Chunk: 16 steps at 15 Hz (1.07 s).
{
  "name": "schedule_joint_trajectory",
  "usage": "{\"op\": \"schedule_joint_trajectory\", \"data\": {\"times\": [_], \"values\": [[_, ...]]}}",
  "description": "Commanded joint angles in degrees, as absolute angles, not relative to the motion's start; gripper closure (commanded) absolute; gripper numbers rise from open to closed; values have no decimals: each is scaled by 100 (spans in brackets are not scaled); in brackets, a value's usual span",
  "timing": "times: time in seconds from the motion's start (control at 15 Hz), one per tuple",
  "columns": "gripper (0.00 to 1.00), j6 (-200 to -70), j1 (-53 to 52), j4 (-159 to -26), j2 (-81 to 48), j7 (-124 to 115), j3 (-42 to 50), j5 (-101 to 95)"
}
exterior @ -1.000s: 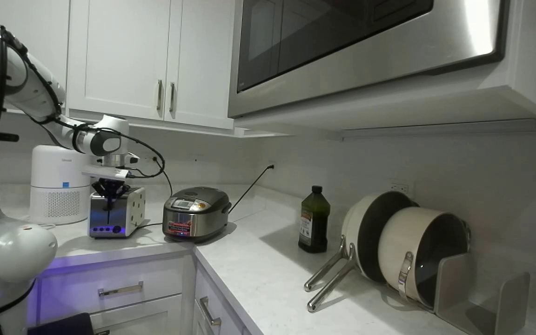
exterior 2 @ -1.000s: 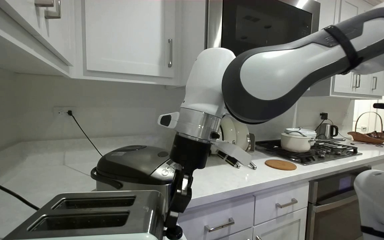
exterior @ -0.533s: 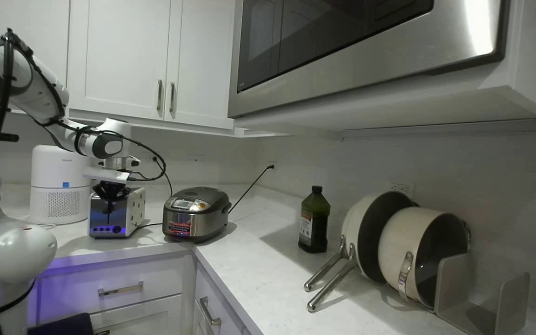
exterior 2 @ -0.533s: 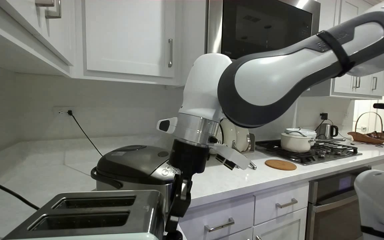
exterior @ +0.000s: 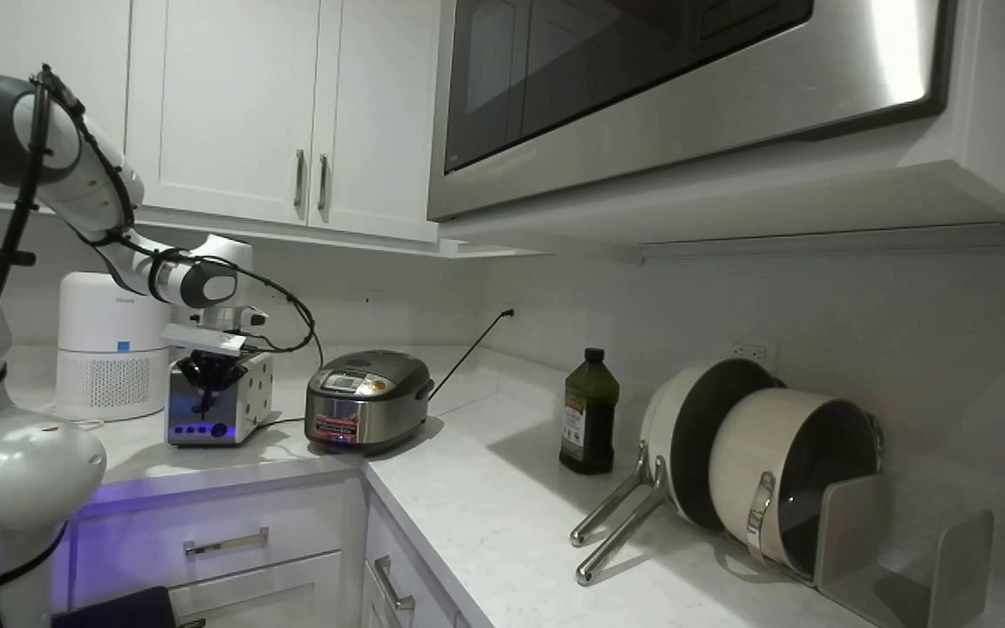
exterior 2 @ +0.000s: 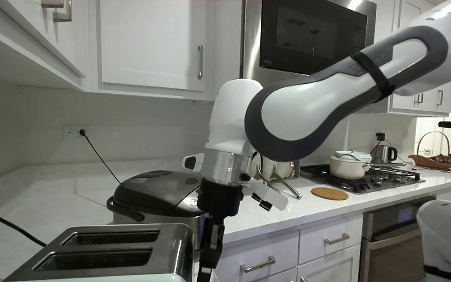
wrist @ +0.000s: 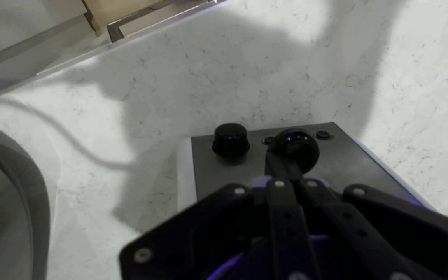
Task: Turn on the toaster and turn it off
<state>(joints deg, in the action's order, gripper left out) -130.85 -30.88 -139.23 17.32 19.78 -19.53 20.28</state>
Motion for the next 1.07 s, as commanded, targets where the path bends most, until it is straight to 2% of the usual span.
{"op": "schedule_joint_trajectory", "data": {"times": [0.0,1.0], "values": [[99,-12886,-2974,-13925,1452,1750,-1982,1945],[100,-12701,-2874,-13872,1145,839,-2203,1849]]}}
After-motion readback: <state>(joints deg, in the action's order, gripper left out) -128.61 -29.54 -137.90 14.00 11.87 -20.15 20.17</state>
